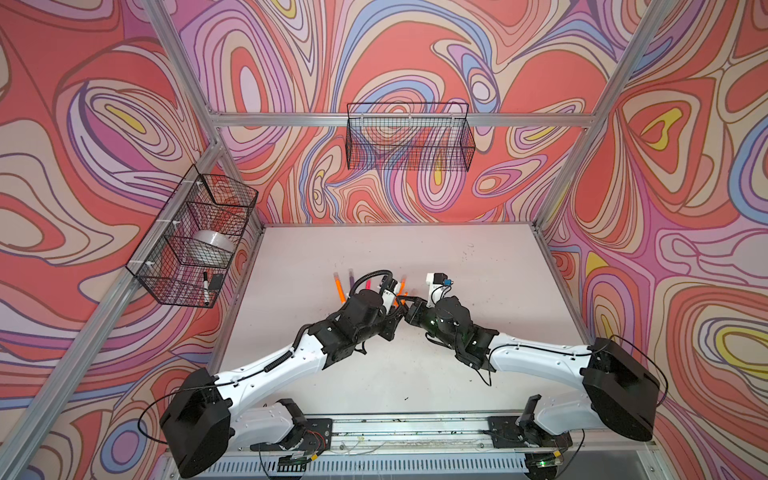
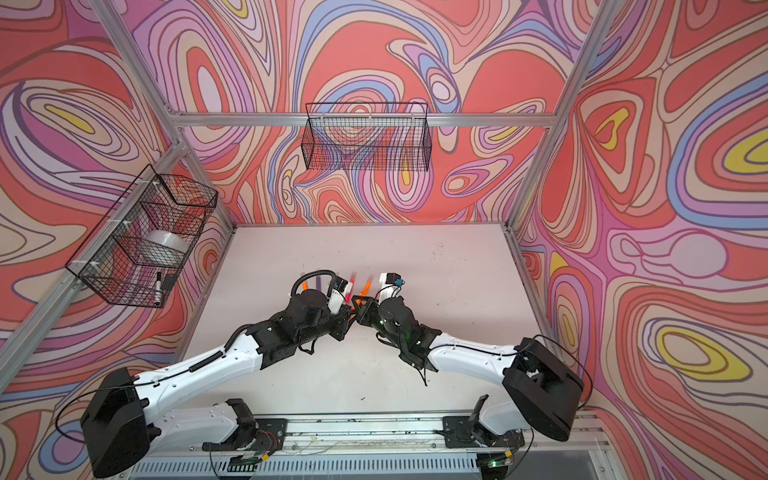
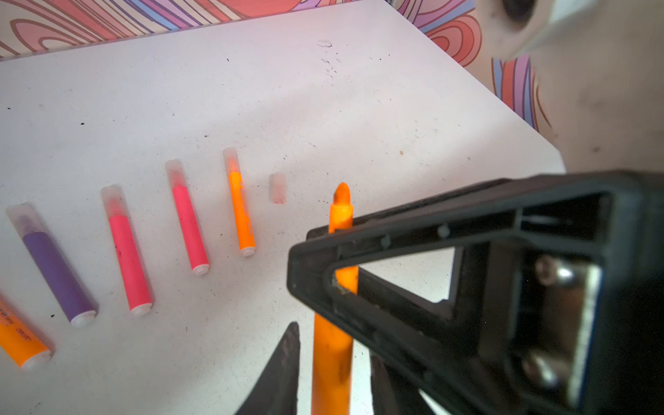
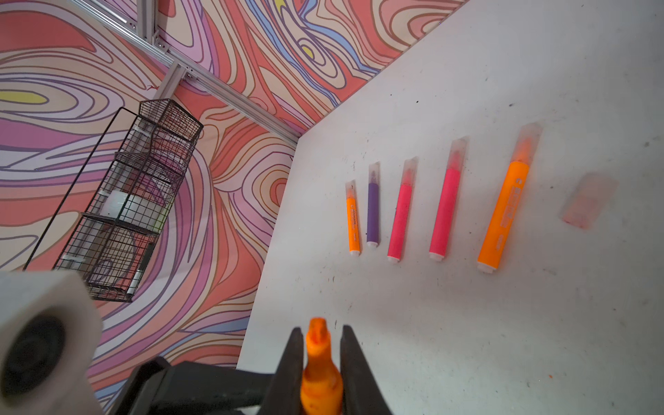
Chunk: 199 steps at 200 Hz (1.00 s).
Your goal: Insert the pens into the pen caps
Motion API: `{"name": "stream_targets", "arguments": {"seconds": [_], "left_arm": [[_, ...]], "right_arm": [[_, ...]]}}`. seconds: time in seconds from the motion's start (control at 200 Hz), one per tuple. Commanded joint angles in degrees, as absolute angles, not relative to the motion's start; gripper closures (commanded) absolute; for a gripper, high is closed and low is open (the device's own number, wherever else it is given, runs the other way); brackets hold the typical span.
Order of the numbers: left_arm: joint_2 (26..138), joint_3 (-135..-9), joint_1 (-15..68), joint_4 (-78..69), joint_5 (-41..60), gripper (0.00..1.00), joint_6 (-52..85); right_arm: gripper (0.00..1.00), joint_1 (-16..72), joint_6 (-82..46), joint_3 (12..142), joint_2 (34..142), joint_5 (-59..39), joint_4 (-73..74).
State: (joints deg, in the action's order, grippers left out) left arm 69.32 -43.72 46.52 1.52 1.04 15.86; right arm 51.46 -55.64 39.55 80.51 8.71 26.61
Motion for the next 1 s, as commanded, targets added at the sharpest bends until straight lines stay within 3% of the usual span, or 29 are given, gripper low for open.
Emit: {"name": "stream_targets", "arguments": {"seconds": [0.0, 0.361, 0.551, 0.596, 0.681, 0.766, 0.891, 0.991], "left_arm": [[69.9, -44.18, 46.8, -0.88, 1.41, 0.63, 15.38], [70.93, -44.04, 46.83, -2.72, 1.34, 0.69, 15.47], [70.57, -43.4, 46.78, -3.84, 0.39, 0.89, 15.55], [70.19, -42.96, 46.84, -4.33, -0.19, 0.93, 15.71], [69.59, -42.37, 46.47, -4.31, -2.7, 0.99, 16.43], [69.18, -42.4, 43.8, -1.95, -3.91, 1.0, 18.81], [66.58, -40.24, 35.82, 0.21, -0.43, 1.0, 22.83], [63.02, -39.0, 34.63, 2.55, -1.72, 1.0, 21.39]], "right_arm": [[0.92, 52.93, -55.54, 40.75, 81.34, 7.28, 26.11], [0.93, 54.07, -55.97, 41.5, 83.0, 7.16, 27.11], [0.93, 54.43, -56.16, 41.92, 83.98, 7.03, 27.33], [0.88, 54.52, -56.08, 41.92, 84.07, 6.96, 27.33], [0.64, 54.52, -55.5, 41.92, 83.82, 8.0, 26.53], [0.48, 54.34, -54.49, 41.72, 82.23, 10.35, 23.55], [0.44, 52.76, -53.09, 41.68, 78.84, 15.49, 16.11], [0.41, 49.36, -52.76, 41.62, 77.89, 18.31, 11.27]]}}
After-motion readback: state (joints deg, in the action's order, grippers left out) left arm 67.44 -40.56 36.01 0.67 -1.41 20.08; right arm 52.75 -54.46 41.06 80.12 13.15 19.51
